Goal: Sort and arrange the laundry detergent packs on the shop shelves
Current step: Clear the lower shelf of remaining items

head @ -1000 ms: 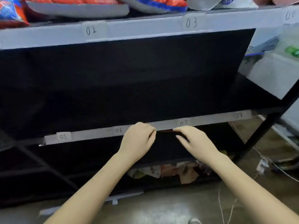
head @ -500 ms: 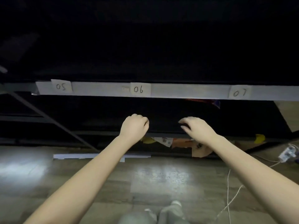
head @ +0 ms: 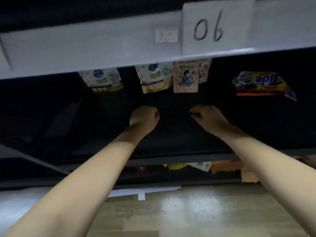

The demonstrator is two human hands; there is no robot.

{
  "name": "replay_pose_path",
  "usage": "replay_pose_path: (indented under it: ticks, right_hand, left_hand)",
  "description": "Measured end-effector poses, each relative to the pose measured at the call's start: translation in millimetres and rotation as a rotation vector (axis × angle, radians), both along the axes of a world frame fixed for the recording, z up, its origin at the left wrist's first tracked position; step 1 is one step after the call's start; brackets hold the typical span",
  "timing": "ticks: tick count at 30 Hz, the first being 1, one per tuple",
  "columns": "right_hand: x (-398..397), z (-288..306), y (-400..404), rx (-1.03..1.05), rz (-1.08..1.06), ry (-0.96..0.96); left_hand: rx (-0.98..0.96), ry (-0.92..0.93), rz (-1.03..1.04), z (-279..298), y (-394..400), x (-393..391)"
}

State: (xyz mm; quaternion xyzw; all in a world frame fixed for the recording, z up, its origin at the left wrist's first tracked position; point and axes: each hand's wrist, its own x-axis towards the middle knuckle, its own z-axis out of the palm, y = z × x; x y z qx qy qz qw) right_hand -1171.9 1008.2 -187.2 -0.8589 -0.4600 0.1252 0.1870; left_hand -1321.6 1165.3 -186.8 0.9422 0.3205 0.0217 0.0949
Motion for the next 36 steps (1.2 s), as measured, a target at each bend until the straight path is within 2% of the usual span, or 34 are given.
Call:
replay_pose_path:
  ticks: [4,7,10,12,13,16,18,22,25,29,33,36]
  right_hand:
    - [26.4,-23.0,47.4,0.022,-0.166,-0.001]
    - [51.7,-39.8,72.1,0.014,-0.307,0.050]
    - [72.1,-47.4,88.2,0.088,-0.436,0.124]
    - [79.7,-46.7,100.1,0.162,-0.499,0.227]
    - [82.4,-46.2,106.6,0.214,-0.533,0.310]
    - [89.7,-45.2,122.3,0.368,-0.692,0.574]
    - [97.5,-49.2,130.6,0.372,-0.756,0.625]
    - [124.8,-72.1,142.2,0.263,-0.750,0.627]
    - [100.9,-56.2,135.6,0.349,-0.770,0.669]
    - [75.3,-55.3,140.0,0.530,-0.686,0.863]
    - [52.3,-48.2,123.8,0.645,-0.717,1.071]
    - [40.1,-44.7,92.4,0.713,-0.734,1.131]
  left_hand:
    - [-0.005,-0.013,0.002,-22.2,41.0,8.1]
    - [-0.091,-0.067,0.118,-31.7,70.9,24.1]
    - [-0.171,-0.198,0.275,-38.1,100.1,45.9]
    - [-0.350,-0.347,0.408,-41.3,118.6,60.5]
    - [-0.505,-0.451,0.458,-43.1,126.3,67.8]
    - [-0.833,-0.706,0.507,-48.0,138.8,86.3]
    - [-0.927,-0.761,0.499,-47.3,137.9,89.6]
    - [-1.084,-0.768,0.435,-46.6,125.4,92.1]
    - [-1.055,-0.755,0.381,-48.2,110.7,101.5]
    - [-0.937,-0.758,0.411,-49.6,88.7,109.9]
    - [-0.970,-0.808,0.477,-47.2,72.7,96.7]
    - [-1.088,-0.903,0.533,-41.5,63.9,74.6]
